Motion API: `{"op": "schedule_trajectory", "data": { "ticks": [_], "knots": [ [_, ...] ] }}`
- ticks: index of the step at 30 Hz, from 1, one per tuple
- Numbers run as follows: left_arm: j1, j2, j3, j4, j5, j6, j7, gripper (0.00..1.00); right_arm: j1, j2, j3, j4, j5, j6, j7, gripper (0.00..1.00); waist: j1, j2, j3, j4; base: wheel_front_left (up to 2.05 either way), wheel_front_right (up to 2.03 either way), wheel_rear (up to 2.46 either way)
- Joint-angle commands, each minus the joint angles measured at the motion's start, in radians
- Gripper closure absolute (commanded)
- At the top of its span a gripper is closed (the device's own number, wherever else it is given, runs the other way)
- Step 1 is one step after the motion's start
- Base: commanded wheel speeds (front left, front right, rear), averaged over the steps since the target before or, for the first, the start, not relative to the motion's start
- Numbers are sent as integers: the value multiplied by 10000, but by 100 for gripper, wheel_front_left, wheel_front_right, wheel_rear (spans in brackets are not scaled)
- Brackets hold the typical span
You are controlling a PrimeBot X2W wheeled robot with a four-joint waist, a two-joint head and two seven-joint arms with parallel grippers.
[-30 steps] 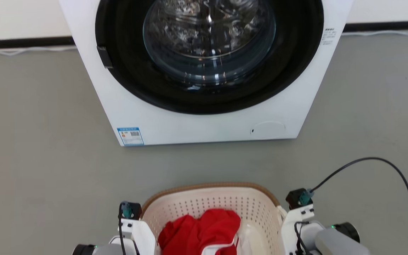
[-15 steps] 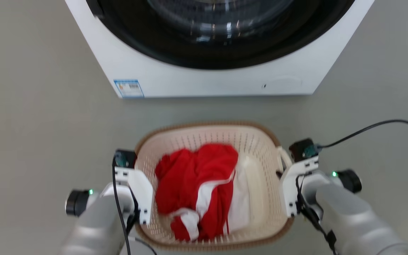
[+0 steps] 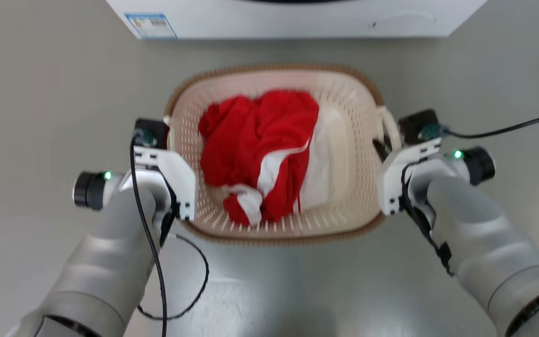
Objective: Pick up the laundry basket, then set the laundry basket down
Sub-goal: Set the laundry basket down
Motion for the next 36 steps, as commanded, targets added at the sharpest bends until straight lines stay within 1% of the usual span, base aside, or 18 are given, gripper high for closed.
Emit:
{"op": "schedule_trajectory", "data": {
  "ticks": [1,5,13,21,36],
  "knots": [
    [-453,312,146,-197,157,95,-166,100,-108,284,69,-94,-253,167,-383,100,0,0,679,-55,0,0,0],
    [-871,295,126,-174,180,132,-375,100,-504,194,-188,6,-517,167,-859,100,0,0,1256,-68,0,0,0],
    [-1490,241,41,-62,215,171,-734,100,-945,-75,-778,44,-938,167,-1011,100,0,0,2170,-93,0,0,0],
    [-1759,269,32,39,168,187,-931,100,-1051,-159,-1256,46,-1288,167,-1090,100,0,0,2525,-132,0,0,0],
    [-1966,173,-46,186,13,175,-915,100,-1162,-322,-2184,47,-2143,167,-1001,100,0,0,2897,-79,0,0,0]
  ]
}}
